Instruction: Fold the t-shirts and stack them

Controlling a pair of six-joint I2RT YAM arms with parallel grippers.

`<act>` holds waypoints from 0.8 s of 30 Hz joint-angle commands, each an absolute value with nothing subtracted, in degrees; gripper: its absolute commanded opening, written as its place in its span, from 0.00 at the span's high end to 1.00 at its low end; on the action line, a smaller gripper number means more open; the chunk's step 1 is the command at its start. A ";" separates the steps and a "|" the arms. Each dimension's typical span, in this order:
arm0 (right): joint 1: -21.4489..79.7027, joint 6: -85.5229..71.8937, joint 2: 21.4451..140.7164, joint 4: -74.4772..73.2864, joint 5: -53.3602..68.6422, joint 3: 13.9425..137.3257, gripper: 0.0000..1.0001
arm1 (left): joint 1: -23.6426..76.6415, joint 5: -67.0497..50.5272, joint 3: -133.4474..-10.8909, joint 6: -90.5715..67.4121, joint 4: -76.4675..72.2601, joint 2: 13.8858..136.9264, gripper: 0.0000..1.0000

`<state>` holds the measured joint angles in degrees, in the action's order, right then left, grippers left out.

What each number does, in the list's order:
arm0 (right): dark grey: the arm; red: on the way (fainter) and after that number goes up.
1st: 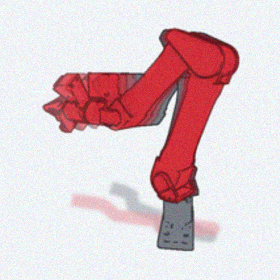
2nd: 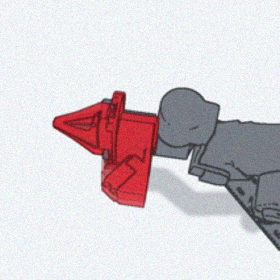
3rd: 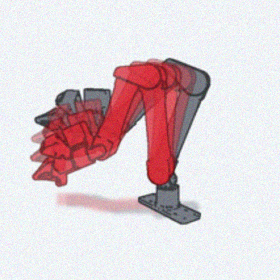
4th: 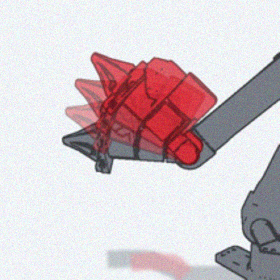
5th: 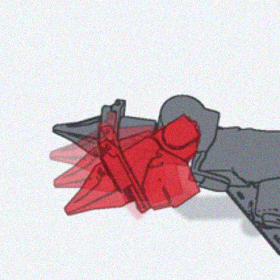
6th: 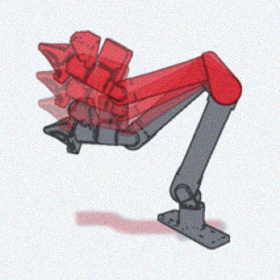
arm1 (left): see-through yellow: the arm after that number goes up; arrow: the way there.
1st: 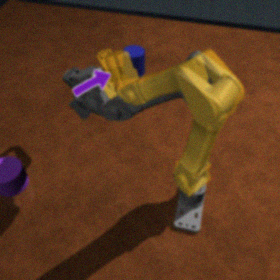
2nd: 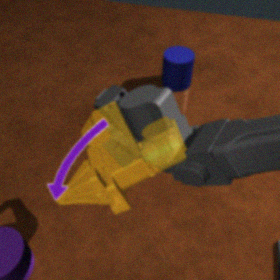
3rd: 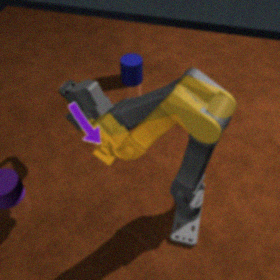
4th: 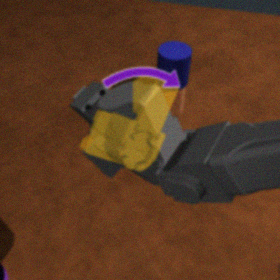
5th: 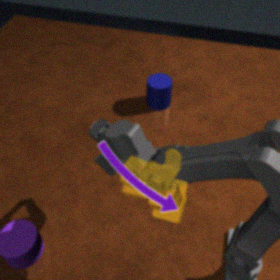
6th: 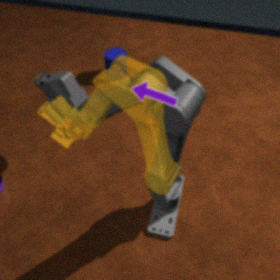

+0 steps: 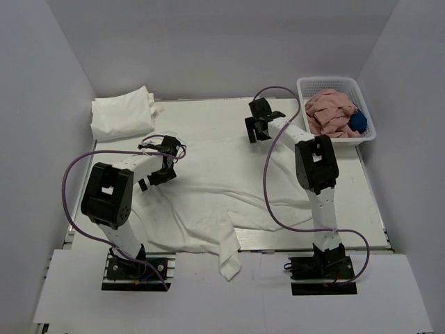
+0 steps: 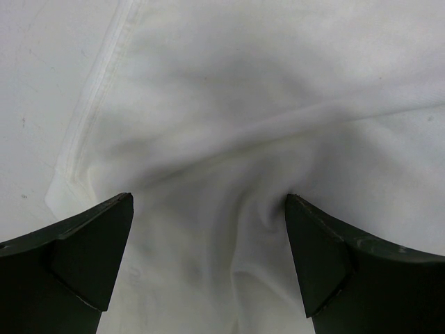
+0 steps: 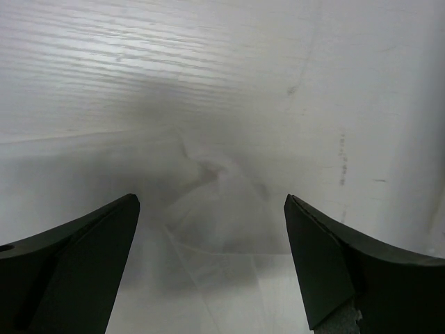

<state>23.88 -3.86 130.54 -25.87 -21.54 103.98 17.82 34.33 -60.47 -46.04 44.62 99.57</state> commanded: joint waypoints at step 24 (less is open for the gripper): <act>19.94 2.56 120.24 -25.94 -7.66 104.96 0.10 | 18.02 36.05 -65.82 -43.69 47.37 97.31 0.00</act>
